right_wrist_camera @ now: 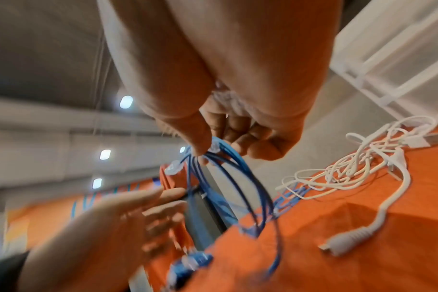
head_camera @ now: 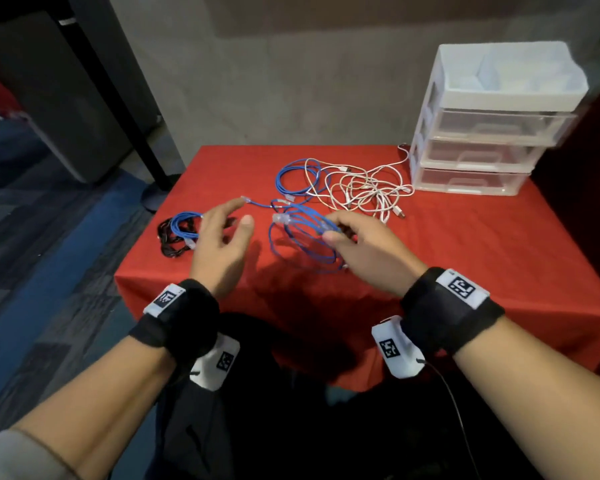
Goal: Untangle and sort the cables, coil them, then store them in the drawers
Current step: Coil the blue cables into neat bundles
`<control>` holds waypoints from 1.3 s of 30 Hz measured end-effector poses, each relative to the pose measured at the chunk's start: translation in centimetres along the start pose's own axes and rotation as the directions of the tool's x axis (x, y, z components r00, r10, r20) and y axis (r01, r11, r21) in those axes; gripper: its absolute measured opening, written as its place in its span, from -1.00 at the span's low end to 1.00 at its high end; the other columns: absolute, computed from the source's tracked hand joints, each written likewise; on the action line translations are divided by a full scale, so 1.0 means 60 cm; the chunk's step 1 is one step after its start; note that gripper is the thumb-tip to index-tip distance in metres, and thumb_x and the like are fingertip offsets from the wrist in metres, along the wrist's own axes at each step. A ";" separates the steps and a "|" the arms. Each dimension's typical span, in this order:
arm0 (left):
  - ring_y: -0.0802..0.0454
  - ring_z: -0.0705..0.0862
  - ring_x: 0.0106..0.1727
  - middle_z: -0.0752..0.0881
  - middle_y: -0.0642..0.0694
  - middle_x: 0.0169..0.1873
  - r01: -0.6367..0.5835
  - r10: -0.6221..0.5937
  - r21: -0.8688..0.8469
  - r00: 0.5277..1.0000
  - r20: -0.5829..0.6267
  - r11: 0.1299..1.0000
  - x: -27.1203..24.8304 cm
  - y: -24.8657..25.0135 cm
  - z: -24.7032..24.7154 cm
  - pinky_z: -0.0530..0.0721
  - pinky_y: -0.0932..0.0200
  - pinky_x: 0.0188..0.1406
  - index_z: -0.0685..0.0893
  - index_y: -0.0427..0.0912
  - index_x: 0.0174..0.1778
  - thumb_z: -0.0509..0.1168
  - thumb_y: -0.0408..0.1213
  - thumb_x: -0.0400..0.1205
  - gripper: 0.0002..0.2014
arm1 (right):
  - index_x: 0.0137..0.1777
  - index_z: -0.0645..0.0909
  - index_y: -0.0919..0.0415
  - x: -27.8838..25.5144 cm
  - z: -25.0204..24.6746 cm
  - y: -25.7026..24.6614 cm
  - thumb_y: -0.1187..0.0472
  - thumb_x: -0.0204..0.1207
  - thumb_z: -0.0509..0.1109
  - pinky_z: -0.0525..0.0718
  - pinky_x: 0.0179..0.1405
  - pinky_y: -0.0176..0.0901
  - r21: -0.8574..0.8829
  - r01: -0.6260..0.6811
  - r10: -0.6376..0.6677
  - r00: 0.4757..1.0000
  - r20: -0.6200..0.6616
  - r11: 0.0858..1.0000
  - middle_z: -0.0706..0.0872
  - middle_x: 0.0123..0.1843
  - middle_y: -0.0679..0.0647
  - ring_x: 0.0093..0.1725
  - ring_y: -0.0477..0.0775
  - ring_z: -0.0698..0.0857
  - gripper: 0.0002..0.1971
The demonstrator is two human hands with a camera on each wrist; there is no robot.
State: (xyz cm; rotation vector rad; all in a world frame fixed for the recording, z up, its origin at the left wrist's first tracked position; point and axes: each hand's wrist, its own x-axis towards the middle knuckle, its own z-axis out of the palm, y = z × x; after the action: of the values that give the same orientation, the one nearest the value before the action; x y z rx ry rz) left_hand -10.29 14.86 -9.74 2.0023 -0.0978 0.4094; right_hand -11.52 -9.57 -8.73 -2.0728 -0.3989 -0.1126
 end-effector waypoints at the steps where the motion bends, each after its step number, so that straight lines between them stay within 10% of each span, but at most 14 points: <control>1: 0.30 0.63 0.19 0.66 0.02 0.28 0.001 0.012 -0.093 0.990 0.142 0.996 -0.011 0.028 0.015 0.49 0.46 0.26 0.62 0.10 0.36 0.24 -0.12 0.75 -0.74 | 0.00 0.70 0.15 -0.007 -0.012 -0.010 0.20 0.65 0.33 0.51 -0.14 -0.06 0.084 -0.019 0.019 1.000 -0.007 0.996 0.63 -0.23 -0.05 -0.23 -0.08 0.54 -0.88; 3: 0.25 0.68 0.13 0.72 0.03 0.15 0.144 -0.035 -0.269 0.928 0.370 0.952 -0.025 0.073 0.044 0.57 0.27 0.28 0.62 0.03 0.35 0.13 -0.20 0.84 -0.76 | -0.03 0.67 0.25 -0.020 -0.036 -0.022 0.17 0.66 0.30 0.46 -0.21 -0.06 0.196 -0.044 0.050 0.998 -0.027 0.980 0.64 -0.23 0.01 -0.23 -0.02 0.52 -0.82; 6: 0.16 0.71 -0.20 0.65 0.06 -0.29 0.250 -0.095 -0.365 0.915 0.392 0.897 -0.029 0.106 0.070 0.69 -0.02 0.10 0.58 -0.11 0.24 0.11 -0.25 0.84 -0.83 | -0.02 0.67 0.24 -0.038 -0.069 -0.024 0.28 0.78 0.25 0.44 -0.24 -0.07 0.268 -0.104 0.118 0.992 -0.034 0.958 0.69 -0.25 -0.08 -0.23 0.06 0.51 -0.81; 17: 0.14 0.56 -0.48 0.56 -0.06 -0.37 0.274 -0.143 -0.387 0.932 0.334 0.880 -0.044 0.137 0.104 0.71 0.20 -0.43 0.65 -0.26 -0.04 0.18 -0.23 0.82 -0.77 | 0.07 0.72 0.17 -0.095 -0.111 -0.013 0.20 0.80 0.25 0.51 -0.36 -0.24 0.401 -0.204 0.259 0.962 -0.087 0.893 0.85 -0.13 0.20 -0.18 0.03 0.67 -0.80; 23: 0.27 0.65 0.00 0.68 -0.04 0.10 -0.032 0.036 -0.124 0.999 0.030 0.992 -0.039 0.102 0.097 0.59 0.29 0.10 0.73 0.00 0.04 0.29 -0.10 0.72 -0.87 | 0.12 0.62 0.38 -0.094 -0.105 -0.011 0.27 0.83 0.17 0.64 -0.34 -0.27 0.478 -0.208 0.276 0.958 -0.075 0.853 0.56 -0.43 0.04 -0.44 -0.04 0.58 -0.77; 25: 0.28 0.62 0.25 0.68 0.04 0.26 -0.086 0.108 -0.131 0.978 0.177 0.988 -0.035 0.103 0.095 0.52 0.34 0.31 0.68 0.08 0.29 0.26 -0.11 0.71 -0.75 | 0.16 0.61 0.40 -0.095 -0.103 -0.010 0.25 0.84 0.16 0.66 -0.30 -0.13 0.520 -0.203 0.254 0.967 -0.028 0.829 0.47 -0.42 0.07 -0.47 -0.01 0.49 -0.76; 29: 0.28 0.67 -0.16 0.76 0.12 -0.22 0.096 0.058 -0.280 0.867 0.495 0.955 -0.047 0.128 0.106 0.62 0.30 0.03 0.70 -0.17 0.16 0.16 -0.29 0.83 -0.81 | 0.14 0.64 0.26 -0.095 -0.100 -0.017 0.21 0.83 0.18 0.45 -0.44 -0.12 0.601 -0.216 0.251 0.968 0.026 0.770 0.34 -0.40 0.11 -0.51 -0.02 0.27 -0.79; 34: 0.11 0.61 -0.43 0.49 0.02 -0.46 0.399 -0.194 -0.535 0.896 0.400 0.745 -0.020 0.130 0.083 0.77 0.06 -0.19 0.61 -0.13 -0.07 0.10 -0.22 0.84 -0.76 | 0.23 0.61 0.31 -0.106 -0.119 -0.012 0.23 0.77 0.29 0.33 -0.59 -0.23 0.608 -0.232 0.297 0.955 -0.006 0.759 0.33 -0.43 0.06 -0.51 -0.03 0.18 -0.82; 39: 0.18 0.21 -0.59 0.28 0.06 -0.52 0.454 -0.257 -0.520 0.876 0.407 0.724 -0.022 0.129 0.081 0.43 0.26 -0.47 0.64 -0.13 -0.05 0.08 -0.18 0.85 -0.73 | -0.04 0.57 0.24 -0.112 -0.130 -0.009 0.26 0.78 0.25 0.67 -0.47 -0.12 0.667 -0.186 0.323 0.943 -0.086 0.721 0.48 -0.40 0.14 -0.54 0.00 0.43 -0.85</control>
State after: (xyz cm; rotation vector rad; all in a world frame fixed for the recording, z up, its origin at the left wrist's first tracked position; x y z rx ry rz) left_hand -12.23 6.90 -5.47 1.3763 -0.0224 -0.1899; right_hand -17.37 -17.57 -5.90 -1.3765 -0.0031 -0.0045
